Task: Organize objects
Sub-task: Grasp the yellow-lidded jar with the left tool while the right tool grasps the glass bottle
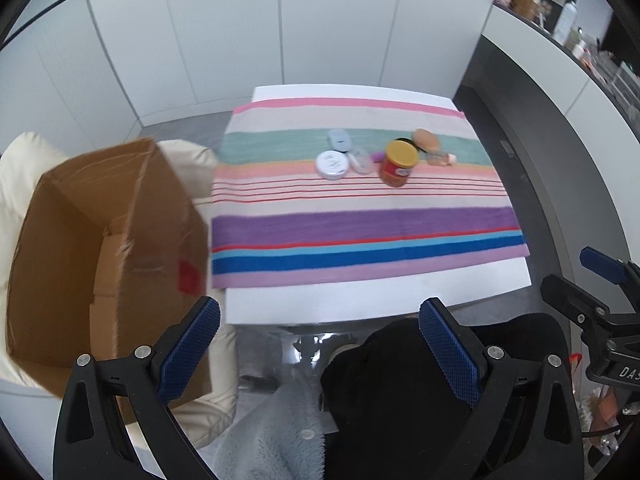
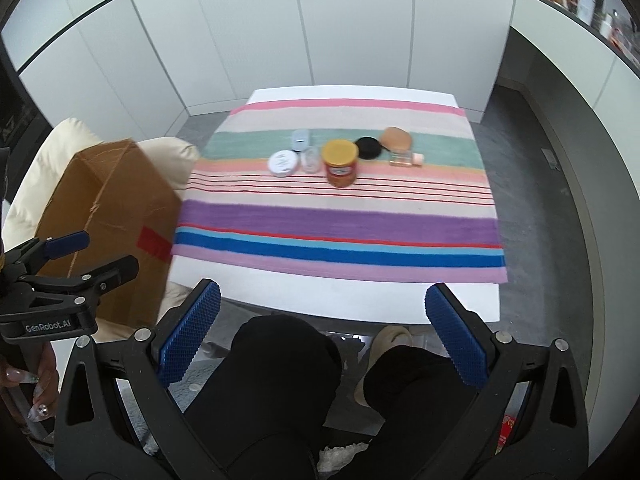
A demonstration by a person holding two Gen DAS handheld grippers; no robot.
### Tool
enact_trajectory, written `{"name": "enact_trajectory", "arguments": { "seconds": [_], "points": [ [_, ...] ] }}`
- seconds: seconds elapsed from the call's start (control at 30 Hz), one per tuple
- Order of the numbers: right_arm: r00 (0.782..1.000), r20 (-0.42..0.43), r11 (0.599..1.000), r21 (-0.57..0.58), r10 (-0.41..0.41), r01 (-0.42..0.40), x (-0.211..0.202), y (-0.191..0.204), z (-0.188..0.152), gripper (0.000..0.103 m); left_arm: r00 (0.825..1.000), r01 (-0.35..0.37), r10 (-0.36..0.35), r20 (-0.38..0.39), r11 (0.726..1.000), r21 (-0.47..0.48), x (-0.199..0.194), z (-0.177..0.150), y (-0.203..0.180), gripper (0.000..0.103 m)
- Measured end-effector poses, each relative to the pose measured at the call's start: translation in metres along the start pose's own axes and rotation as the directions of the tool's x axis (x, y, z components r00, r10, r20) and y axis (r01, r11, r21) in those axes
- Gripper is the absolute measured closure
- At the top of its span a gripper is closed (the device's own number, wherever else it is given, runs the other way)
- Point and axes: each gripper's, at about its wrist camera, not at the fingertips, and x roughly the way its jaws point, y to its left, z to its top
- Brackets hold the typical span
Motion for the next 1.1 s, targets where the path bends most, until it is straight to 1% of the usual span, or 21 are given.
{"name": "enact_trajectory", "arguments": {
  "seconds": [0.13, 0.27, 0.47, 0.6, 0.7, 0.8, 0.87, 0.97, 1.1],
  "points": [
    [1.000, 0.009, 1.000, 0.019, -0.015, 0.015, 0.007, -0.022, 0.005, 0.000, 1.000, -0.007, 0.007, 0.003, 0.999, 0.033, 0.013, 0.014, -0.020, 0.002],
    [1.000, 0.017, 0.999, 0.032, -0.027, 0.026, 0.024, -0.041, 0.018, 0.000, 1.000, 0.008, -0.008, -0.009, 1.000, 0.029, 0.031, 0.032, -0.033, 0.002],
    [0.999, 0.031, 0.998, 0.056, -0.036, 0.034, 0.061, -0.071, 0.048, 0.000, 1.000, -0.014, 0.015, -0.015, 0.997, 0.074, 0.066, 0.061, -0.060, 0.002],
    [0.998, 0.019, 0.996, 0.075, -0.056, 0.055, 0.099, -0.094, 0.069, 0.000, 1.000, -0.024, 0.025, -0.009, 0.993, 0.111, 0.100, 0.081, -0.079, 0.002],
    [0.998, 0.008, 0.994, 0.086, -0.066, 0.065, 0.130, -0.110, 0.080, 0.000, 0.999, -0.037, 0.036, 0.012, 0.989, 0.144, 0.132, 0.099, -0.092, 0.002],
    [0.997, -0.001, 0.992, 0.094, -0.079, 0.079, 0.160, -0.124, 0.090, 0.000, 0.995, -0.067, 0.051, 0.085, 0.980, 0.187, 0.161, 0.114, -0.100, 0.002],
    [0.997, -0.016, 0.990, 0.112, -0.079, 0.080, 0.187, -0.137, 0.098, 0.000, 0.996, -0.060, 0.047, 0.074, 0.982, 0.181, 0.183, 0.122, -0.102, 0.002],
    [0.997, -0.030, 0.988, 0.137, -0.068, 0.072, 0.219, -0.151, 0.108, 0.000, 0.999, -0.016, 0.012, 0.030, 0.991, 0.136, 0.213, 0.128, -0.102, 0.002],
    [0.997, -0.049, 0.986, 0.155, -0.055, 0.062, 0.265, -0.162, 0.121, 0.000, 1.000, 0.003, -0.003, 0.000, 0.996, 0.094, 0.240, 0.130, -0.106, 0.002]
  ]
}}
